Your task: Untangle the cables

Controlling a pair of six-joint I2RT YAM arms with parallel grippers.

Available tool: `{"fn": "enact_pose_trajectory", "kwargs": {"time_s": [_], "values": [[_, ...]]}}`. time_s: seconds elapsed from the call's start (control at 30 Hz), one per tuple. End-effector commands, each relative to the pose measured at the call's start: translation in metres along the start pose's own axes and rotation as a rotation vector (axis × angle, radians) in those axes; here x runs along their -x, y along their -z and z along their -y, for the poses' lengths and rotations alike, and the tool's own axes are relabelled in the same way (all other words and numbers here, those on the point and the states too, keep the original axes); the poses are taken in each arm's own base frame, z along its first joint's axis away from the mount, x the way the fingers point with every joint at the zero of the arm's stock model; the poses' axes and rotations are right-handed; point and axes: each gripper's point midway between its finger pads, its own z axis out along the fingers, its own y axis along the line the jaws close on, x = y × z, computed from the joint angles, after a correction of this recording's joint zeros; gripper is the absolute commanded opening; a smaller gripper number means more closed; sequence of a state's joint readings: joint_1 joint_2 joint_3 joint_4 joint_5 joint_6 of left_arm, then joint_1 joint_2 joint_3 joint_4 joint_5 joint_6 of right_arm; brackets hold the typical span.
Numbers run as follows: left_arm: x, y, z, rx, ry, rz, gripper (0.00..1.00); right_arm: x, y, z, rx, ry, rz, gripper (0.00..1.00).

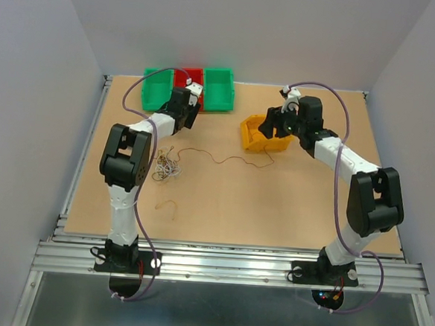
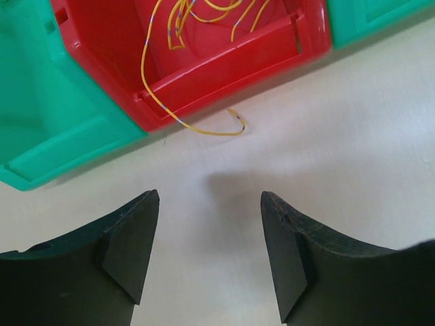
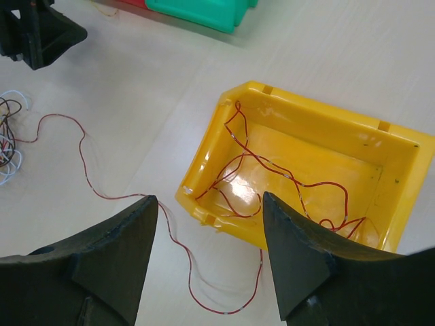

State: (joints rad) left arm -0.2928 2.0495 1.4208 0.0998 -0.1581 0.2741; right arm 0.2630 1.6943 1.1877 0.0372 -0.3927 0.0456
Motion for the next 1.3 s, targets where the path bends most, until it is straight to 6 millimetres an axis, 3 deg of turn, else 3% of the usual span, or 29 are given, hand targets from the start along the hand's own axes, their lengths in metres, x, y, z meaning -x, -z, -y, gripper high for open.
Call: {"fn": "enact_pose_trajectory", "kwargs": {"time_s": [0.0,0.1,0.23,0.43,0.57,0.67,0.83,1.17,1.27], "values": [[0.048,-0.012,-0.01,0.013,0.061,0.134,0.68,0.022,0.011,-0.007,0.011,0.04,0.08,0.68],[0.06,-0.016,-0.018,0.032,0.084,0.155,0.68,0.022,0.014,-0.007,0.004,0.044,0.085,0.68],[0.074,-0.017,-0.015,-0.002,0.076,0.172,0.68,0.023,0.016,-0.007,0.002,0.047,0.089,0.69],[0.065,-0.039,-0.014,0.013,0.062,0.101,0.59,0.022,0.016,-0.008,0.004,0.045,0.091,0.69],[0.06,-0.043,-0.012,0.006,0.059,0.068,0.57,0.023,0.017,-0.008,0.006,0.046,0.093,0.69],[0.05,-0.033,-0.013,0.009,0.058,0.045,0.58,0.022,0.017,-0.009,0.006,0.048,0.093,0.69],[0.055,-0.024,-0.017,0.026,0.069,0.093,0.69,0.02,0.017,-0.008,0.005,0.047,0.09,0.69],[0.038,-0.022,-0.024,0.076,0.052,0.066,0.7,0.018,0.016,-0.008,0.005,0.051,0.086,0.69],[0.04,-0.012,-0.026,0.077,0.053,0.085,0.72,0.017,0.016,-0.008,0.005,0.051,0.085,0.69]]}}
